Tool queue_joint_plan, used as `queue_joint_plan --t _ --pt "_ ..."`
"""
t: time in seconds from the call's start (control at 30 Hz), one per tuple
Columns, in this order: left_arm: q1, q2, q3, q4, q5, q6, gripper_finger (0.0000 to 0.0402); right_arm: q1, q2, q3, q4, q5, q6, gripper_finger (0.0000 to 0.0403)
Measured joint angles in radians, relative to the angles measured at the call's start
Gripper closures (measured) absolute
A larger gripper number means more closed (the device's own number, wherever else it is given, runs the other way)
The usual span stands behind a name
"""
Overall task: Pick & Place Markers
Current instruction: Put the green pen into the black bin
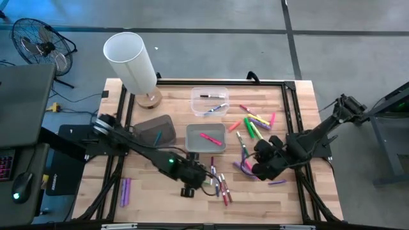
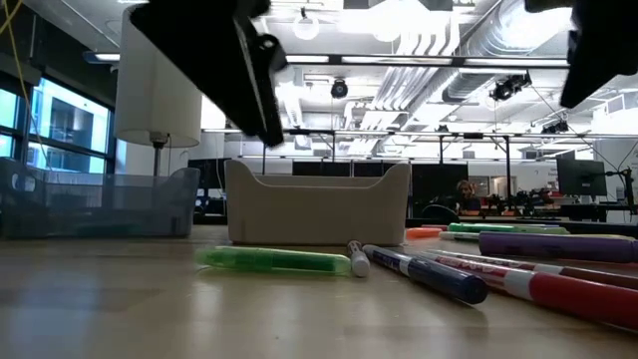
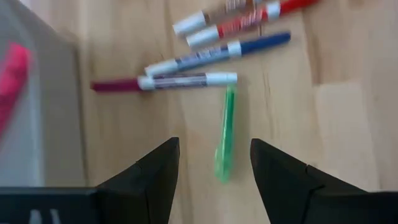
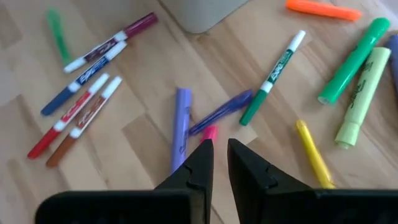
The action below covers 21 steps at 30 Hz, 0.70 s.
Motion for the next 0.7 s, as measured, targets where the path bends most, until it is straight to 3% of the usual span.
queue_joint_plan --t 0.23,0.4,0.7 --pt "0.014 0.173 0.148 -0.048 0.084 0.0 0.0209 0.057 0.0 0.0 0.003 0.013 0.007 0.0367" --pt "0.019 0.229 0.178 -0.045 0.095 -0.023 0.0214 0.076 0.0 0.0 0.003 0.025 0.019 0.0366" --pt "0.018 0.291 0.184 -0.069 0.096 -0.073 0.0308 0.087 0.0 0.0 0.003 0.029 0.019 0.0363"
